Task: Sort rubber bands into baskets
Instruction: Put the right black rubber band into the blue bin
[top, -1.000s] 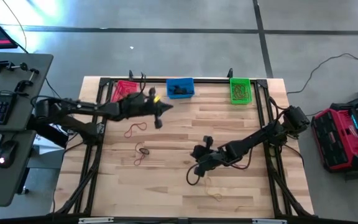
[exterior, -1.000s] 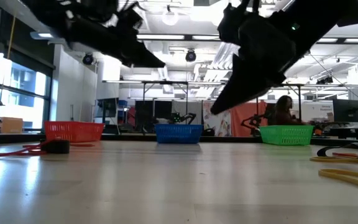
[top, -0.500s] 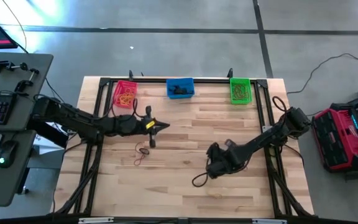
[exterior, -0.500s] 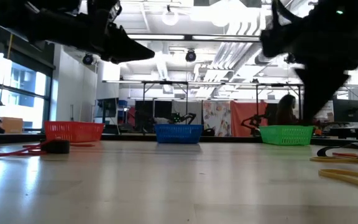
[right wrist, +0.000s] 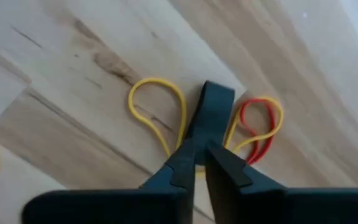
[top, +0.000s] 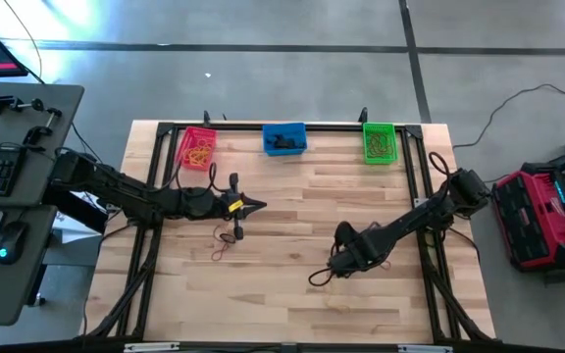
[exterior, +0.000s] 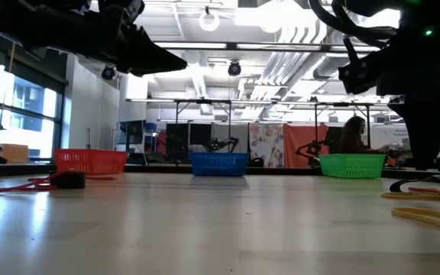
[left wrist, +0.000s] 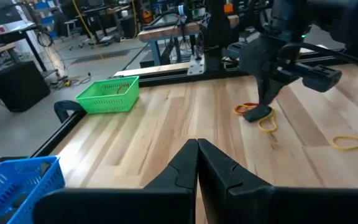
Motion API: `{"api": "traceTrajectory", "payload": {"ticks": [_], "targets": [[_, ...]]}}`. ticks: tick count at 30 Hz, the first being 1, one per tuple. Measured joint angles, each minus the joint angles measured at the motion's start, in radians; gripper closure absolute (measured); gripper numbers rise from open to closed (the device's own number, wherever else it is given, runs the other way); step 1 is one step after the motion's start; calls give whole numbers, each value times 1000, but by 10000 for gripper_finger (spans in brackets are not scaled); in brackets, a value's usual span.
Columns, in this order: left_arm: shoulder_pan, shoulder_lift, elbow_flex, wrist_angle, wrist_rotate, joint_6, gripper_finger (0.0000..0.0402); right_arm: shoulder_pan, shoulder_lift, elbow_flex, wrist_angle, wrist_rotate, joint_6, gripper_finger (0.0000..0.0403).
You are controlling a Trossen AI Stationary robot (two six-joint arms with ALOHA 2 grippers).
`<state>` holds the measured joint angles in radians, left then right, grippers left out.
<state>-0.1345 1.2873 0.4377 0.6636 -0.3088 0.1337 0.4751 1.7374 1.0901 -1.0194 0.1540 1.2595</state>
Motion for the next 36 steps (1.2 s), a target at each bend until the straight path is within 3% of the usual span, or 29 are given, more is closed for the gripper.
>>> {"api": "traceTrajectory", "payload": {"ticks": [10,17,26,36], "targets": [[0,0,0,-1,-3,-2,401,-8,0,1,9,-32,26,243],[1,0,0,-6,-2,-3,401,-13,3,-2,16,-28,27,209],[1,0,0,-13,2,-21,401,-17,4,-104,127,-77,27,237],[1,0,0,-13,0,-27,401,-14,4,-63,113,9,-45,368]]}}
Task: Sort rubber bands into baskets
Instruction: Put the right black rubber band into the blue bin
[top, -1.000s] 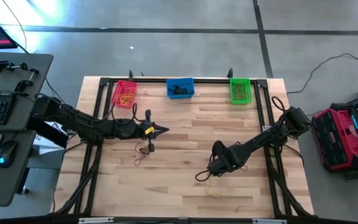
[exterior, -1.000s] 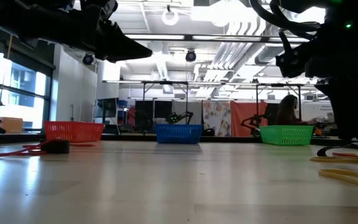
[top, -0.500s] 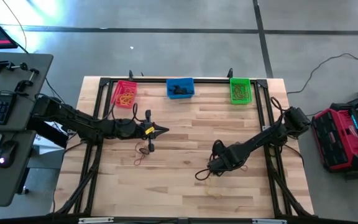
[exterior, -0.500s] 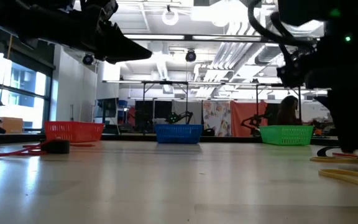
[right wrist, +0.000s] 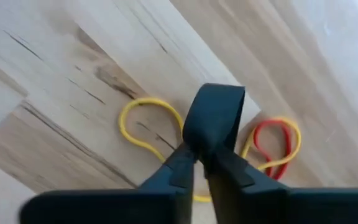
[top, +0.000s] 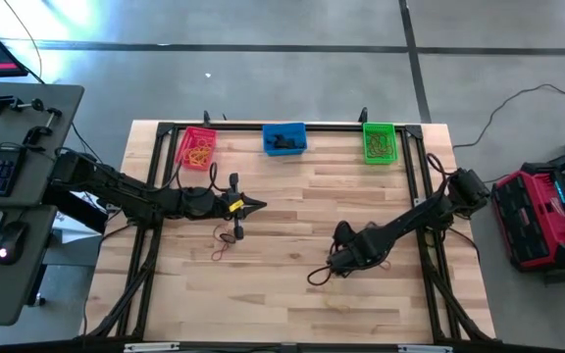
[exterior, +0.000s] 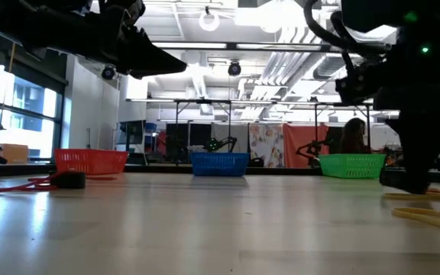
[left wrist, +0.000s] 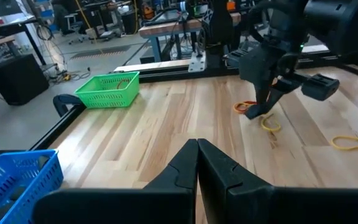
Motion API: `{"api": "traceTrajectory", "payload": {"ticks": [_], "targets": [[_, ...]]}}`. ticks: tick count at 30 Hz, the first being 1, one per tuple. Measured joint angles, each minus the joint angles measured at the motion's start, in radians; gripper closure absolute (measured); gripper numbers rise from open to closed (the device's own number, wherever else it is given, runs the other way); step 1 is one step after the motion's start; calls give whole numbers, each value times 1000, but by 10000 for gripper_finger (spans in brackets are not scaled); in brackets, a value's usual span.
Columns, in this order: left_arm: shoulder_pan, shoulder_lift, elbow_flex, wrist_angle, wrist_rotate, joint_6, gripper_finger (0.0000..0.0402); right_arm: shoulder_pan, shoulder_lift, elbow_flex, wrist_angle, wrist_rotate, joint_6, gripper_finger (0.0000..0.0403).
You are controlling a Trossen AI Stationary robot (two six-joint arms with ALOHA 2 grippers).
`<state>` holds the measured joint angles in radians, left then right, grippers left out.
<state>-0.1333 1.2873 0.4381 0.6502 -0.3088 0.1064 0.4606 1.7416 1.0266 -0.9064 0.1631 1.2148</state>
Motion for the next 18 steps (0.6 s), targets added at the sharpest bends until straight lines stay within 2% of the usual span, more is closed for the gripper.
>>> {"api": "traceTrajectory", "payload": {"ticks": [3,6,11,15,18], "targets": [[0,0,0,-1,0,-7,401,0,0,24,-18,34,-28,396],[0,0,0,0,-1,-11,401,-5,0,52,-42,89,-58,396],[0,0,-86,131,29,-35,401,-34,0,109,-46,262,-146,400],[0,0,-171,284,45,-81,401,-114,0,134,-28,361,-230,400],[0,0,-207,345,45,-96,401,-200,0,139,73,384,-361,401]]}}
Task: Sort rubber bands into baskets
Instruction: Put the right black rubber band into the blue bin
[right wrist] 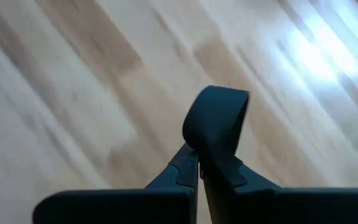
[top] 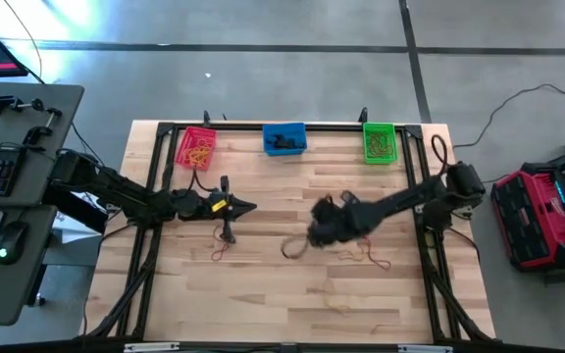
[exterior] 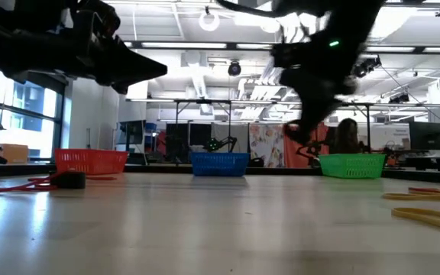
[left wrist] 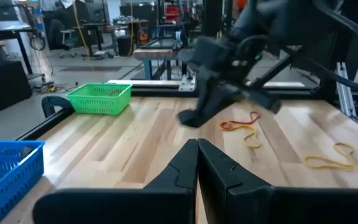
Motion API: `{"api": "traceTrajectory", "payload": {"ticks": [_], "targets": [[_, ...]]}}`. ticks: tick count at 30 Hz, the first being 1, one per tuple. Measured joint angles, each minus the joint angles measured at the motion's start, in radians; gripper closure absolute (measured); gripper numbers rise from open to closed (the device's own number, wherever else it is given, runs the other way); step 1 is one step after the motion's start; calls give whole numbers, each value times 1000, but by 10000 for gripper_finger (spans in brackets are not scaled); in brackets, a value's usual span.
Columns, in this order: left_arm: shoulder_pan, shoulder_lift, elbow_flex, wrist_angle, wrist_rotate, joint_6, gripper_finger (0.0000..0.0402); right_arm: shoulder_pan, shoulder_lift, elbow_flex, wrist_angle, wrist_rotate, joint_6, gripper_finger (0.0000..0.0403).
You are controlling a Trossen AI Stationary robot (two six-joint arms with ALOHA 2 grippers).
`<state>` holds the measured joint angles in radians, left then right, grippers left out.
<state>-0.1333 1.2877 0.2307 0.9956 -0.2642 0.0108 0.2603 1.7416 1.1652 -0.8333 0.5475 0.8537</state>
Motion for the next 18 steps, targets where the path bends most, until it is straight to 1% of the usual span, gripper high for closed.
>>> {"api": "traceTrajectory", "payload": {"ticks": [4,8,11,15,18], "targets": [[0,0,-4,3,3,1,401,-137,0,0,199,-69,-232,402],[0,0,-4,4,19,22,401,-264,0,0,379,-130,-410,402],[0,0,-4,4,19,25,401,-361,0,0,486,-202,-500,402],[0,0,-4,4,19,26,401,-478,0,0,605,-283,-577,402],[0,0,-4,4,19,26,401,-554,0,0,661,-344,-625,403]]}}
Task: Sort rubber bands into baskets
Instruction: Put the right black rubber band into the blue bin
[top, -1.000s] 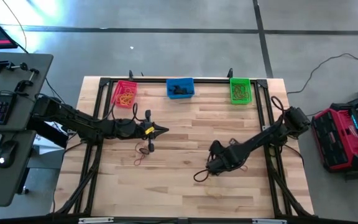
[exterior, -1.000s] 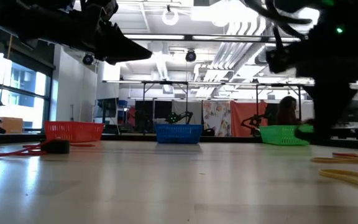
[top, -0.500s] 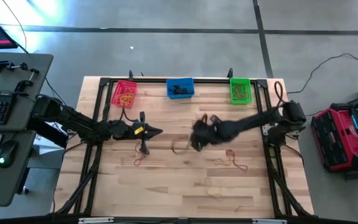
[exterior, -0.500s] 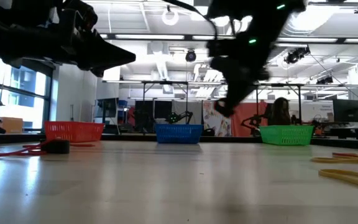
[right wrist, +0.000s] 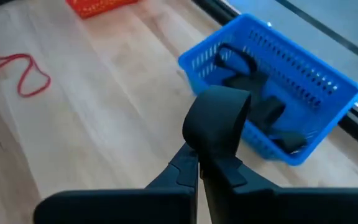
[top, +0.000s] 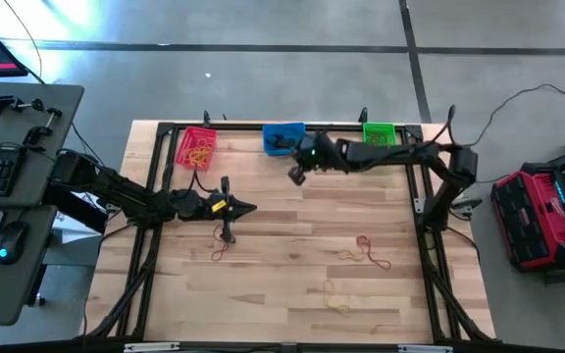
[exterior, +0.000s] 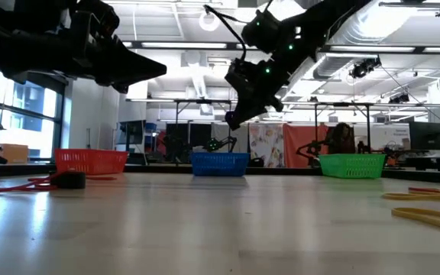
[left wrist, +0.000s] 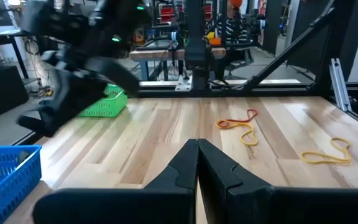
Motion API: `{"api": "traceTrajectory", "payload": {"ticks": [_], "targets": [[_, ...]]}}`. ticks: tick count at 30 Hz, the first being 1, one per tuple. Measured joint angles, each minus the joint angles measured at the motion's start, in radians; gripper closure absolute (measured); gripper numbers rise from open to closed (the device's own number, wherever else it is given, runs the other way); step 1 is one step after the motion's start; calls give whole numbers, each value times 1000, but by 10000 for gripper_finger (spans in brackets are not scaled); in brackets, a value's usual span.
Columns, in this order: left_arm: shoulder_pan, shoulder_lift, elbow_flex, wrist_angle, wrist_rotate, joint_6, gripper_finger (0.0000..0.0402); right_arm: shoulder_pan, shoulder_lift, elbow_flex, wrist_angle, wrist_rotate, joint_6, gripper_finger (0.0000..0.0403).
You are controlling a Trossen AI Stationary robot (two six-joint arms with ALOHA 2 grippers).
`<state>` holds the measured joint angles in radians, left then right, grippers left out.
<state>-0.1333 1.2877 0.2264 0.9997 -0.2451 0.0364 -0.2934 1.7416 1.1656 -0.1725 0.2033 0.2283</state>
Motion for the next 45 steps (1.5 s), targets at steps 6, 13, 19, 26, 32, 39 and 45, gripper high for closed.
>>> {"api": "traceTrajectory", "payload": {"ticks": [6,13,19,26,32,39,45], "targets": [[0,0,0,0,0,0,401,-124,29,0,22,-95,-25,403],[0,0,0,-1,0,1,401,-171,113,121,-35,-167,-71,403],[0,0,0,-1,0,1,401,-178,251,351,-261,-151,-126,403],[0,0,0,-6,0,0,401,-203,374,549,-450,-155,-123,403],[0,0,0,-7,0,-6,401,-230,469,659,-571,-153,-108,403],[0,0,0,-7,0,-6,401,-238,503,708,-603,-154,-94,388],[0,0,0,-7,0,-7,401,-230,503,735,-620,-142,-79,339]]}}
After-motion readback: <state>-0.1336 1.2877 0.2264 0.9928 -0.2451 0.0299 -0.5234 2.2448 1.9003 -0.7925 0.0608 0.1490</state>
